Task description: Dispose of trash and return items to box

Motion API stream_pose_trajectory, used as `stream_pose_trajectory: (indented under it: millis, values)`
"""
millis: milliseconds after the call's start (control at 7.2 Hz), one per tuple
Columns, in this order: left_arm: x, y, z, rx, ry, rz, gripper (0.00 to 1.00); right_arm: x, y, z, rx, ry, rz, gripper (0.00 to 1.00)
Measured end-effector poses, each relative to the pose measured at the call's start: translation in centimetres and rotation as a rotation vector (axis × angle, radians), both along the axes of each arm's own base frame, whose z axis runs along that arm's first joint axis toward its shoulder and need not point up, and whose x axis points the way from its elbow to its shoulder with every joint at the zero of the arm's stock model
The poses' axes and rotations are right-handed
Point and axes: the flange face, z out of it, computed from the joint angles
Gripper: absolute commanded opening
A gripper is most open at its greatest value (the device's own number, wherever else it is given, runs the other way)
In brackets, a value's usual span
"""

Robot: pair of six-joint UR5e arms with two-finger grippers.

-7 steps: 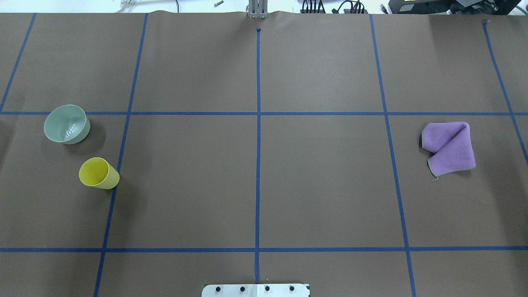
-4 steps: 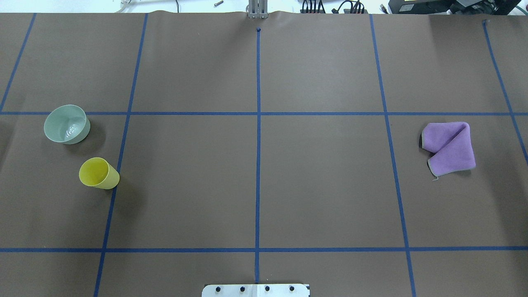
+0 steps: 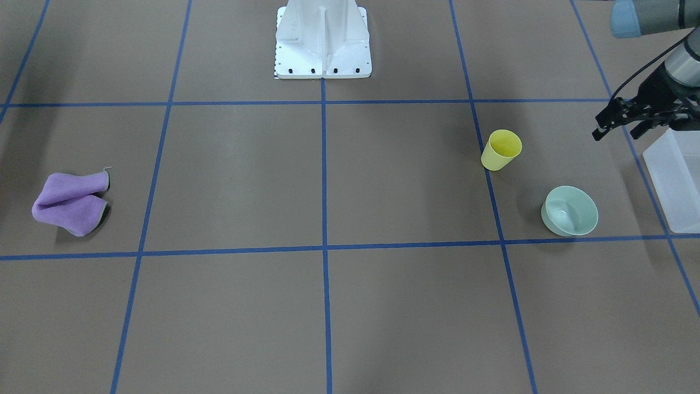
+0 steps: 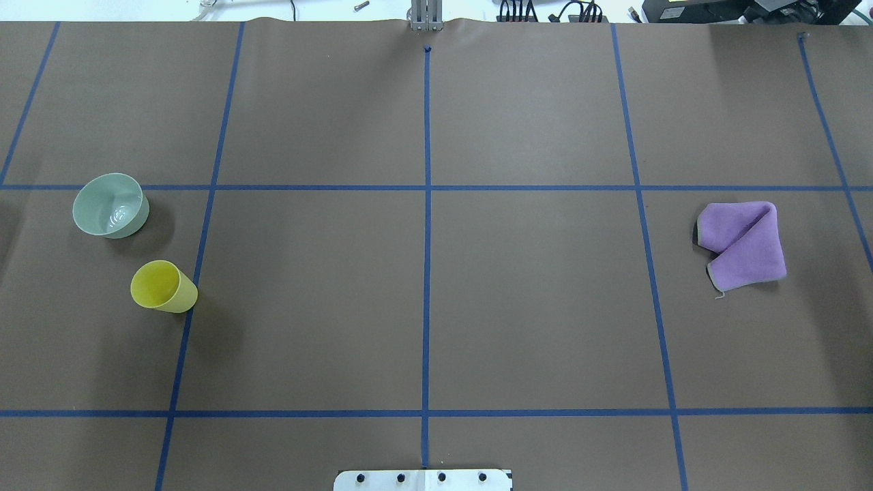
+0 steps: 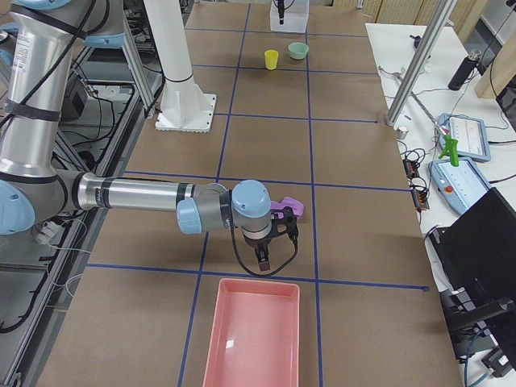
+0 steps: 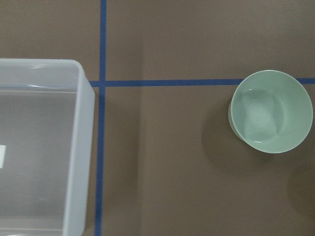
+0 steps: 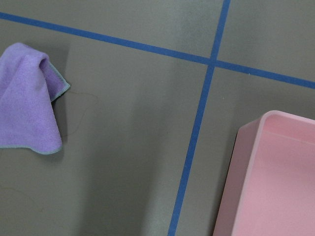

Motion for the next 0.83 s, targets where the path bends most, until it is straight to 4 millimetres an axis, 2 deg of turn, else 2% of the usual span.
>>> stream_pose_trajectory:
  millis: [417, 556, 694, 833]
  values:
    - [10.1, 0.7, -4.0, -0.051, 0.009, 0.007, 0.98, 0.0, 0.0, 0.1, -0.002, -0.001, -0.001, 1.00]
    - [12.3, 1.3, -4.4, -0.051, 0.001, 0.012, 0.97, 0.0, 0.0, 0.1, -0.003, -0.001, -0.001, 1.00]
    - [13.5, 1.7, -4.5, -0.050, -0.005, 0.020, 0.80, 0.0, 0.0, 0.2, -0.003, -0.001, -0.001, 1.00]
    - [14.2, 2.1, -4.5, -0.051, -0.006, 0.030, 0.50, 0.0, 0.0, 0.2, -0.004, -0.001, -0.001, 1.00]
